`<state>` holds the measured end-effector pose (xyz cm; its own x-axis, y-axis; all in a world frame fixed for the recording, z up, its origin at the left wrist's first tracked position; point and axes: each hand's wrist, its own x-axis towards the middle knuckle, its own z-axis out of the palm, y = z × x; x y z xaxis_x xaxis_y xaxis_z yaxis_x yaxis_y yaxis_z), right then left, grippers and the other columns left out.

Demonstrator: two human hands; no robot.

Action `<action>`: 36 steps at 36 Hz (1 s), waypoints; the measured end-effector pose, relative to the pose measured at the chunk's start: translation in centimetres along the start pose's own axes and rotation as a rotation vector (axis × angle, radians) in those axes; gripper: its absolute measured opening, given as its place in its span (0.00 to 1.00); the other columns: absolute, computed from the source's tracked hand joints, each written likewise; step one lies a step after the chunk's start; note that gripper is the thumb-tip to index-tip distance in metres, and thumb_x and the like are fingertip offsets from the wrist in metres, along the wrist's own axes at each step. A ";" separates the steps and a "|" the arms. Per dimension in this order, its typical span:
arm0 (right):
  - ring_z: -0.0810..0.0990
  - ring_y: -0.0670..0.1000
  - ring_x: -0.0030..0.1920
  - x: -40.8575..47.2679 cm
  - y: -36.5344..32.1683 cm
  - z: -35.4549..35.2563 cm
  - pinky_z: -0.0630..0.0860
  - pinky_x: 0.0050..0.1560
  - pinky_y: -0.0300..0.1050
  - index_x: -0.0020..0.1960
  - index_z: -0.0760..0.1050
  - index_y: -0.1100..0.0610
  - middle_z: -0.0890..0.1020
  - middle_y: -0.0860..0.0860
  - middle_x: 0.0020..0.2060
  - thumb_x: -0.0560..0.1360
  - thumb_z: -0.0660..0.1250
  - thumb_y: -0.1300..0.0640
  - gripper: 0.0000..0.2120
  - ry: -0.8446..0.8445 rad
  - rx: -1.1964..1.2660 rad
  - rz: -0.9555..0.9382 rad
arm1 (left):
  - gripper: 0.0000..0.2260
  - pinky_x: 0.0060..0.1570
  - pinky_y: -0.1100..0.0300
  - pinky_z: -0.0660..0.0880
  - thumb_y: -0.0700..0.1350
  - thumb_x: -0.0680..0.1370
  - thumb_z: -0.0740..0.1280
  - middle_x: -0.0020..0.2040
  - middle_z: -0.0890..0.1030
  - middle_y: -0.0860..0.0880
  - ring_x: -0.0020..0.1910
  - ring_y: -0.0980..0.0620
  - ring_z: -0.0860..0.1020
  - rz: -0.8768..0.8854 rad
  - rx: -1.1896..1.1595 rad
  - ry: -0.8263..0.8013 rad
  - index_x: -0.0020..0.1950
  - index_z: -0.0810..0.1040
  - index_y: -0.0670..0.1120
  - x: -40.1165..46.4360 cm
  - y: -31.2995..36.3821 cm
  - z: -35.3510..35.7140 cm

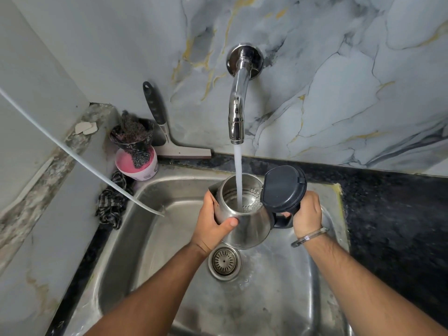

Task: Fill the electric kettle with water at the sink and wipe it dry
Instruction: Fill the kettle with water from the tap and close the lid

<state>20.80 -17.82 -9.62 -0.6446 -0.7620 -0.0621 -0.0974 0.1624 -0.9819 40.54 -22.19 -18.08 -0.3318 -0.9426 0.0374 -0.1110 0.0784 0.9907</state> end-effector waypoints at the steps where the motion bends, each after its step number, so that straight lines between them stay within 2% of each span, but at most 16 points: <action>1: 0.68 0.18 0.28 0.0 0.1 0.0 0.66 0.28 0.15 0.35 0.60 0.47 0.64 0.42 0.34 0.78 0.52 0.76 0.26 0.009 -0.013 0.003 | 0.35 0.67 0.49 0.77 0.53 0.69 0.75 0.67 0.77 0.41 0.68 0.42 0.78 0.006 0.011 0.014 0.71 0.67 0.43 0.0 -0.1 -0.2; 4: 0.68 0.18 0.28 -0.2 -0.1 0.0 0.65 0.28 0.15 0.35 0.60 0.47 0.64 0.42 0.34 0.79 0.52 0.76 0.26 0.010 -0.028 -0.008 | 0.36 0.67 0.41 0.76 0.54 0.68 0.75 0.66 0.77 0.38 0.67 0.40 0.77 -0.041 0.057 0.003 0.70 0.67 0.41 -0.2 0.2 -0.3; 7: 0.67 0.18 0.27 -0.3 -0.1 0.0 0.65 0.28 0.15 0.35 0.60 0.46 0.64 0.42 0.34 0.78 0.52 0.76 0.26 0.011 -0.042 -0.009 | 0.41 0.64 0.31 0.74 0.59 0.66 0.78 0.63 0.74 0.31 0.61 0.37 0.77 -0.071 0.017 -0.024 0.67 0.66 0.35 -0.3 0.5 -0.5; 13: 0.67 0.19 0.27 -0.3 0.3 -0.2 0.66 0.28 0.16 0.34 0.60 0.46 0.64 0.42 0.34 0.79 0.52 0.75 0.26 0.053 -0.060 0.015 | 0.39 0.63 0.28 0.72 0.56 0.67 0.77 0.63 0.75 0.31 0.63 0.28 0.73 -0.142 0.041 -0.038 0.66 0.66 0.34 -0.3 0.8 -0.9; 18: 0.67 0.18 0.28 -0.5 0.6 -0.3 0.65 0.29 0.15 0.34 0.60 0.47 0.64 0.42 0.34 0.78 0.52 0.77 0.26 0.042 -0.073 -0.003 | 0.36 0.69 0.38 0.74 0.53 0.69 0.76 0.68 0.77 0.42 0.69 0.42 0.76 -0.109 0.054 -0.085 0.71 0.66 0.42 -0.1 1.2 -1.2; 26: 0.69 0.19 0.29 -0.6 0.8 -0.3 0.67 0.29 0.16 0.35 0.61 0.47 0.65 0.42 0.35 0.78 0.53 0.76 0.26 0.043 -0.063 -0.021 | 0.37 0.69 0.53 0.75 0.52 0.69 0.76 0.70 0.75 0.44 0.71 0.47 0.75 -0.097 0.013 -0.118 0.74 0.65 0.46 0.1 1.7 -1.3; 36: 0.67 0.17 0.32 -0.9 1.0 -0.3 0.65 0.32 0.14 0.35 0.60 0.45 0.63 0.41 0.35 0.76 0.53 0.79 0.29 0.009 -0.082 -0.084 | 0.36 0.69 0.50 0.75 0.51 0.68 0.76 0.69 0.76 0.46 0.71 0.47 0.76 -0.104 -0.009 -0.102 0.72 0.66 0.45 -0.2 1.5 -1.4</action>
<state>21.00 -16.79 -10.48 -0.6384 -0.7694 0.0213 -0.2129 0.1499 -0.9655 41.72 -22.35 -16.41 -0.4129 -0.9074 -0.0789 -0.1413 -0.0218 0.9897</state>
